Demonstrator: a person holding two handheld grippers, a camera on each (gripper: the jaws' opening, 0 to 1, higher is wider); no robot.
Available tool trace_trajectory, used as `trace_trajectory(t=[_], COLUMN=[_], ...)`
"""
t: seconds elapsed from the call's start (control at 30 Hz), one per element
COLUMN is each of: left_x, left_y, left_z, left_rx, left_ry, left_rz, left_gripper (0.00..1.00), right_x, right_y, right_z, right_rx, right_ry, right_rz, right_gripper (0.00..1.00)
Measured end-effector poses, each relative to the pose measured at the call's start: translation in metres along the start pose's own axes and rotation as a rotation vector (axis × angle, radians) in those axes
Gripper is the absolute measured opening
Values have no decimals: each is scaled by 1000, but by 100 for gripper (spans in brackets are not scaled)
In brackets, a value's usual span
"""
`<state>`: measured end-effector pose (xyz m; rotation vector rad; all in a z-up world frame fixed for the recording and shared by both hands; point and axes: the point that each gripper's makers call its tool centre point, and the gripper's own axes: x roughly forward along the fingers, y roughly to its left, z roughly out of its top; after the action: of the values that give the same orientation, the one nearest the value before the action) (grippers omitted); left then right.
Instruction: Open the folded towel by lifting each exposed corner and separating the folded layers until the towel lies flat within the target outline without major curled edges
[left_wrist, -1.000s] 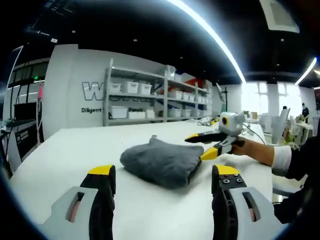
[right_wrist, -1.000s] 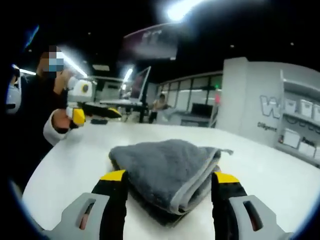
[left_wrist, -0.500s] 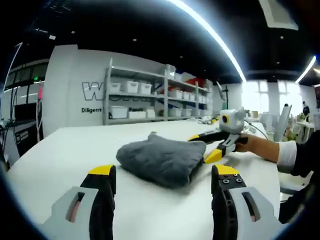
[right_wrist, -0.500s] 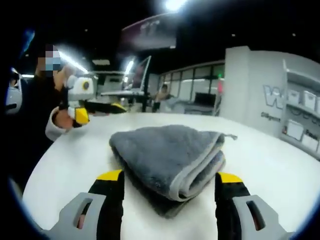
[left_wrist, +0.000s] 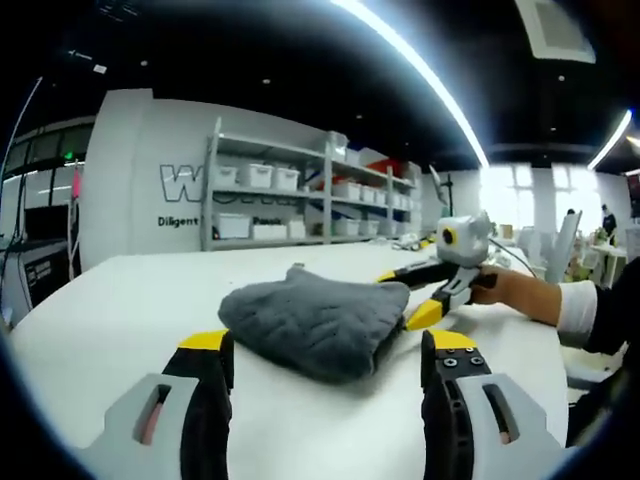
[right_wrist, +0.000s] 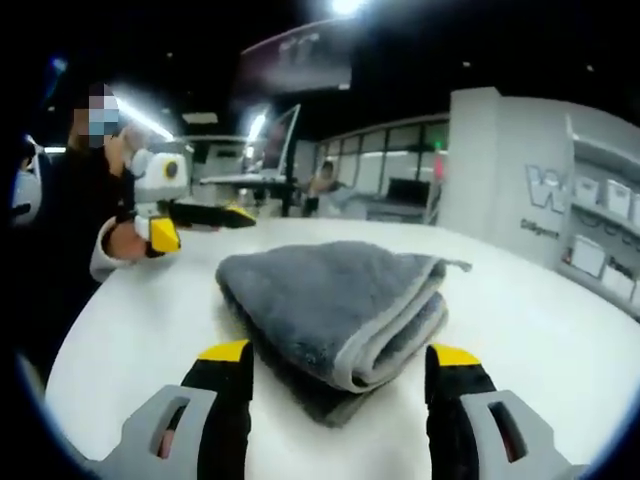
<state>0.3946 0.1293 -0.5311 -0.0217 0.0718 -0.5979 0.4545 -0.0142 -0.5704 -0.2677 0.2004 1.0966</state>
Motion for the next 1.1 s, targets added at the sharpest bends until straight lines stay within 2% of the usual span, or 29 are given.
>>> trace_trajectory(t=[0.1,0.2,0.37,0.43,0.53,0.77,0.87,0.93,1.0,1.1], left_x=[1,1,4,7,9,10,12,13,14,13], left_y=[-3,-5,-14,-16,-16,-13,-22,-24,-21,-19], left_z=[-3,-9,-7,-13,-20,-23,-26,-27,-32,-33], left_rx=[-4,45,18,34,56,51,49,57,70,79], left_ry=[11,36,20,49,82,101,107,110,135,141], left_rz=[-11,-8,-41,-38,-29,-31,-82,-88,-78,-67], left_gripper=[68,53,52,52,50,42,36,35,35,34], right_x=[-3,-4,-5,-5,-5,-5,-5,-5,-6,-7], right_y=[-2,-1,-2,-2,0,2,4,6,8,10], right_z=[-2,-4,-11,-14,-17,-18,-18,-18,-19,-18], right_rx=[8,28,67,68,65,97,107,106,107,121], right_ry=[6,13,32,44,58,59,64,68,71,73], right_rz=[-7,1,3,0,7,19,23,30,37,55], right_gripper=[63,58,52,49,40,34,30,25,24,18])
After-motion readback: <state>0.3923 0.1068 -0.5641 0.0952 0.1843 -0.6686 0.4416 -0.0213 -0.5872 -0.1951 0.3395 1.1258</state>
